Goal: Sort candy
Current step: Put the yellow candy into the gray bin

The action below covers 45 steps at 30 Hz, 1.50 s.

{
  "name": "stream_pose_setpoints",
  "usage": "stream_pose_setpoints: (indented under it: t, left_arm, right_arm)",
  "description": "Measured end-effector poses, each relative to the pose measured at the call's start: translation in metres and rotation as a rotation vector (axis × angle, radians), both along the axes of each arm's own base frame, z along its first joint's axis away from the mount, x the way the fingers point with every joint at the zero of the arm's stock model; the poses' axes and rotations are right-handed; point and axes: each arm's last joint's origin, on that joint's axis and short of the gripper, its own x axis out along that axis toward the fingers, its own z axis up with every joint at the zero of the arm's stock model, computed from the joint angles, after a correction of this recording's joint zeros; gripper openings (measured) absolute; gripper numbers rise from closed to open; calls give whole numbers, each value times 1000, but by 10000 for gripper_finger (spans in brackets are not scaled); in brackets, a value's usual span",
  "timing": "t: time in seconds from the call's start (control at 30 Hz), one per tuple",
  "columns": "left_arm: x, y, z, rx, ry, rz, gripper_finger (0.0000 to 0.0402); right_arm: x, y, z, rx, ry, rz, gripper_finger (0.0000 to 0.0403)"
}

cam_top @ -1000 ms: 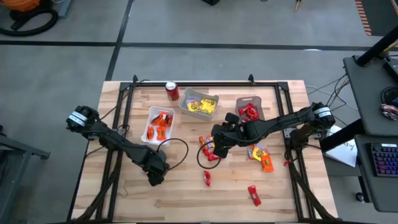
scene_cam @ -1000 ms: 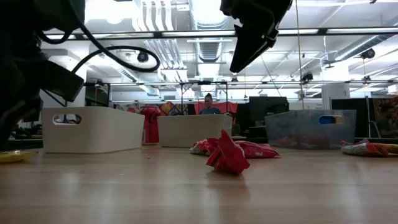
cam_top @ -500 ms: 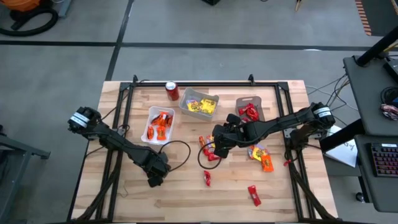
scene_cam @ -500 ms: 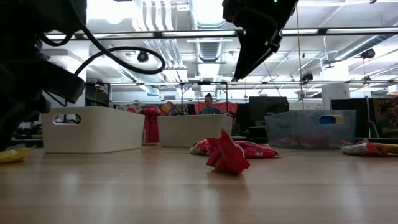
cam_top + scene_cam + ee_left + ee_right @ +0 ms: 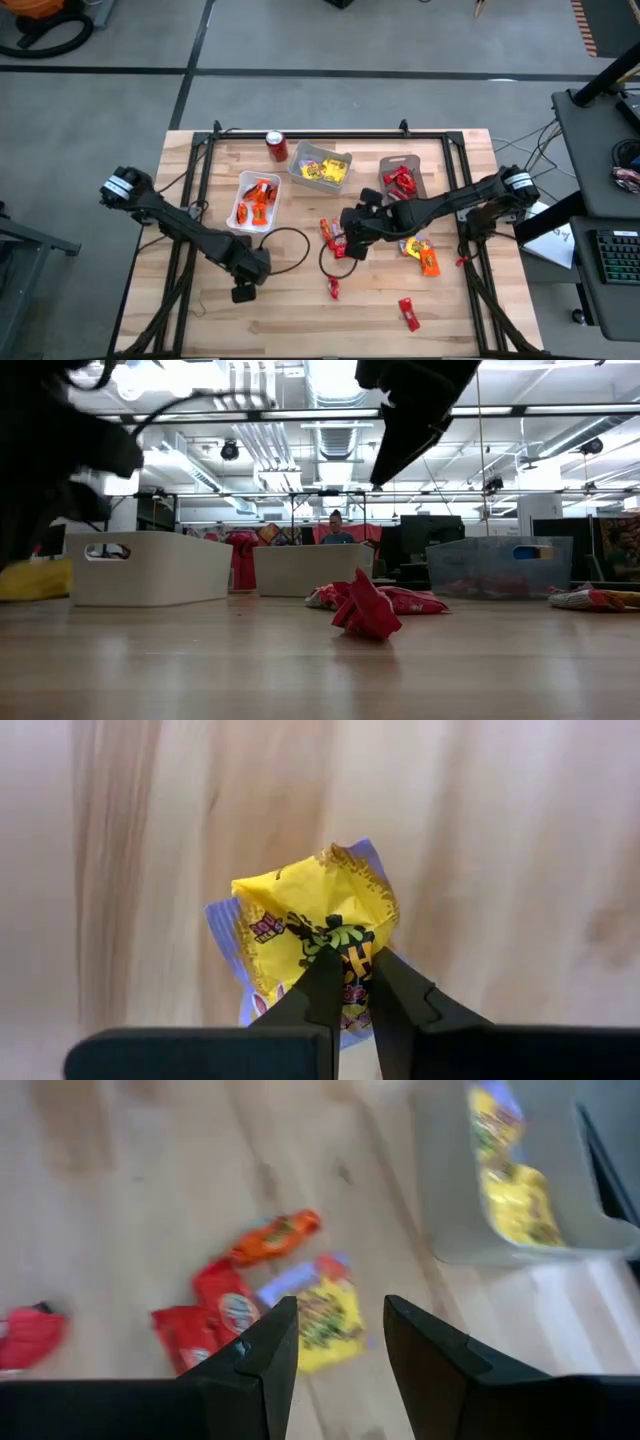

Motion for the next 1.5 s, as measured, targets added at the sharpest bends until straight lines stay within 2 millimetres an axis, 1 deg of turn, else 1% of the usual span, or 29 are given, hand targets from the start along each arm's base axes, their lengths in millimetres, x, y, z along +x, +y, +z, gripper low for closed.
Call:
stream_pose_setpoints:
  t: [0.1, 0.23, 0.3, 0.37, 0.47, 0.57, 0.67, 0.83, 0.97, 1.1, 1.2, 1.3, 1.4, 1.5]
  left_arm:
    - [4, -2, 16, -46, -161, -115, 12]
    - [12, -5, 42, -74, -444, -277, 12]
    - [16, -5, 53, -38, -579, -326, 12]
    - [20, -3, 62, 16, -683, -343, 14]
    - [25, 0, 70, 65, -776, -355, 21]
    - [32, 3, 72, 88, -835, -369, 22]
    - [39, 4, 71, 108, -871, -384, 21]
    - [50, 5, 65, 132, -907, -399, 21]
    - [57, 4, 65, 142, -960, -405, 21]
    - [60, 3, 66, 148, -996, -411, 22]
    - [61, 3, 69, 144, -1025, -403, 22]
    - [62, 3, 71, 143, -1044, -401, 22]
    - [63, 3, 72, 145, -1057, -405, 22]
    - [63, 3, 71, 145, -1055, -405, 22]
  right_arm:
    - [4, 11, -5, 6, -57, 133, 141]
    - [11, 26, -12, -2, -180, 358, 137]
    - [13, 34, -15, -29, -264, 469, 134]
    - [14, 41, -16, -73, -356, 543, 132]
    - [16, 48, -12, -138, -500, 607, 133]
    - [17, 51, -8, -134, -616, 663, 141]
    - [18, 52, -4, -96, -673, 698, 154]
    - [21, 53, -1, -85, -681, 701, 184]
    - [25, 55, -5, -70, -671, 724, 203]
    - [26, 53, -10, -41, -643, 703, 211]
    - [26, 50, -11, -26, -629, 684, 211]
    - [26, 49, -12, -27, -624, 684, 201]
    - [27, 49, -11, -24, -628, 689, 180]
    - [27, 49, -11, -19, -629, 716, 145]
